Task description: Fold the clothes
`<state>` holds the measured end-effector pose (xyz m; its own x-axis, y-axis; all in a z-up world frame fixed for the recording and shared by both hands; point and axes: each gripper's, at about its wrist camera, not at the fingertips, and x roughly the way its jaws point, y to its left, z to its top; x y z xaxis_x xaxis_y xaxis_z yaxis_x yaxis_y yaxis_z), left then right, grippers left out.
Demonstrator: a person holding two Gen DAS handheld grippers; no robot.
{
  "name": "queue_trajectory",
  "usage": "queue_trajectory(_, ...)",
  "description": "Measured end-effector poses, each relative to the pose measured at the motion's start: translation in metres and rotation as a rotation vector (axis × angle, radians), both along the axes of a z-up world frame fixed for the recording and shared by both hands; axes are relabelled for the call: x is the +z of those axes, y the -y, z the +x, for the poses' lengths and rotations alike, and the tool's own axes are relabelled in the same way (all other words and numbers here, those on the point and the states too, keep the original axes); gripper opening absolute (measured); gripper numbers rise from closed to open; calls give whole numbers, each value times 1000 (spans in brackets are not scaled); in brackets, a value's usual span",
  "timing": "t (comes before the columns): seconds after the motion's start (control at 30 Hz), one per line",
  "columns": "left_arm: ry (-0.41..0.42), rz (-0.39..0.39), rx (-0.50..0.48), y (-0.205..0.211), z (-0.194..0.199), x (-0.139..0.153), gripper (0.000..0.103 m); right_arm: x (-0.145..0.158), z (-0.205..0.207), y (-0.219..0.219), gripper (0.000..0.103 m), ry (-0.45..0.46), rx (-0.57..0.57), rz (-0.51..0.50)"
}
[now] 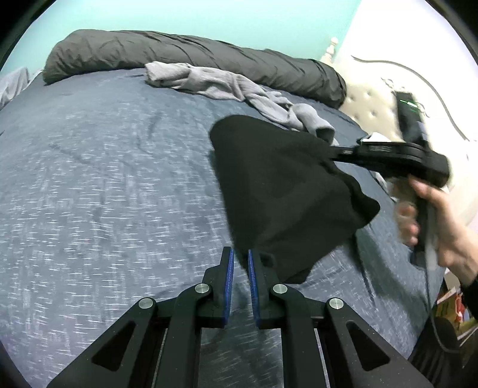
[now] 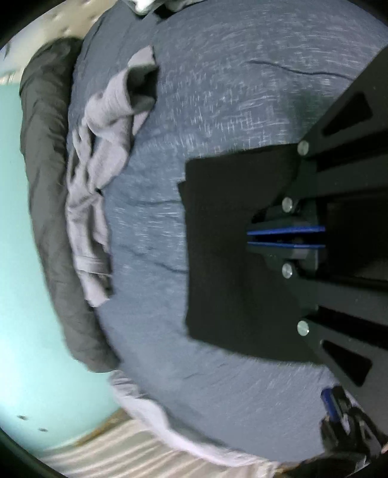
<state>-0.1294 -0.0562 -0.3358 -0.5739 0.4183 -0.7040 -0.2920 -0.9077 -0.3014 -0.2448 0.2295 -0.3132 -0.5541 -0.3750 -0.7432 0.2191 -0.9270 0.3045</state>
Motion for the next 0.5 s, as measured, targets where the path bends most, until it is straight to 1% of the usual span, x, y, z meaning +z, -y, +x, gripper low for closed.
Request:
queue_trajectory(0.03,-1,3,9,4,0,1,11,6,9,-3,17,-10,-10,-30)
queue_trajectory(0.07,-3,6,19,8,1,2,11,11,21,-6,28,-16,-15,-61)
queue_trajectory(0.1,-4,9,27,11,3,2,11,13,32,-7,32,-17,-14,-82)
queue_trajectory(0.17,-6,21,45,19,6,4,11,14,56,-5,33,-19,-11,-117)
queue_trajectory(0.23,-9,28,56,25,10,5,11,8,80,-1,34,5,-1,-147)
queue_trajectory(0.3,-12,34,72,33,15,7,11,-4,97,5,39,43,8,-167)
queue_trajectory(0.33,-13,38,79,37,17,8,11,-11,103,9,45,67,16,-169)
queue_trajectory(0.43,-14,54,108,49,21,9,11,-34,116,26,47,142,41,-156)
queue_trajectory(0.5,-15,65,124,56,23,9,11,-46,118,36,48,170,45,-143)
